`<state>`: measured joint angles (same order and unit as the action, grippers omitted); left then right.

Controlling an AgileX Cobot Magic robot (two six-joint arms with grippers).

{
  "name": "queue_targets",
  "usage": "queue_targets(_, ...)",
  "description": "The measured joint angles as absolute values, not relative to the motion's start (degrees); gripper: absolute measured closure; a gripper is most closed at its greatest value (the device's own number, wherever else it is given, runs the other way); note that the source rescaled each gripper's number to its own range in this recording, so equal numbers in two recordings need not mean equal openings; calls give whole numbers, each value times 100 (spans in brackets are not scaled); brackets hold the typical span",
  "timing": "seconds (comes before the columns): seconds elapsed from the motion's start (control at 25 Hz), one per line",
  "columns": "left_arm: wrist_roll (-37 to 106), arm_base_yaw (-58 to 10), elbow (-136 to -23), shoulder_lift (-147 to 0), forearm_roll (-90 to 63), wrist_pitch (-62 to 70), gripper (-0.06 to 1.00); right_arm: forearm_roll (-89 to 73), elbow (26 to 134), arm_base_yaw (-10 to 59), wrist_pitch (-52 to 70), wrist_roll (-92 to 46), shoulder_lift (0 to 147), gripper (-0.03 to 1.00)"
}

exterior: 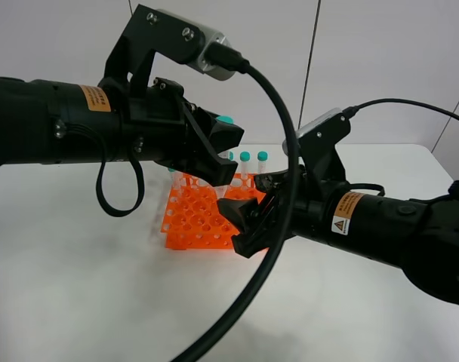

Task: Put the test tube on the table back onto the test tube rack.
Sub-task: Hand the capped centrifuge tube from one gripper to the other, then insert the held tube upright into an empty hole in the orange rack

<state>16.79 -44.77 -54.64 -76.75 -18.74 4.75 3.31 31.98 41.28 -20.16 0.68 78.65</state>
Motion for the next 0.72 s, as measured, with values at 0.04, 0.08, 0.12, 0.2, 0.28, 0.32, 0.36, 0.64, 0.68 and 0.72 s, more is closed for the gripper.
queue_targets(0.04, 1679, -4477, -5464, -7675, -1874, 475, 94, 331, 3198, 4028, -1892, 68, 7865, 9)
queue_targets(0.08, 1679, -4477, -5464, -7675, -1874, 475, 94, 331, 3198, 3910, -1754, 56, 7865, 9)
queue_targets(0.12, 1679, -4477, -5464, -7675, -1874, 475, 94, 331, 3198, 3803, -1635, 0, 7865, 9)
queue_targets(0.2, 1679, -4477, -5464, -7675, -1874, 475, 94, 331, 3211, 3479, -1232, 0, 7865, 9)
queue_targets(0.28, 1679, -4477, -5464, -7675, -1874, 475, 94, 331, 3319, 3213, -770, 0, 7865, 9)
queue_targets(0.32, 1674, -4477, -5464, -7675, -1874, 475, 94, 340, 3393, 3045, -474, -37, 7870, 9)
queue_targets(0.36, 1666, -4477, -5464, -7675, -1874, 475, 94, 380, 3504, 2875, -173, -42, 7870, 9)
queue_targets(0.64, 1644, -4477, -5464, -7675, -1874, 475, 94, 620, 4597, 1656, 2304, -66, 7881, 12)
queue_targets(0.68, 1644, -4477, -5464, -7675, -1874, 475, 94, 612, 4784, 1511, 2658, -66, 7881, 12)
queue_targets(0.72, 1643, -4477, -5464, -7675, -1874, 475, 94, 588, 4933, 1344, 3061, -66, 7875, 12)
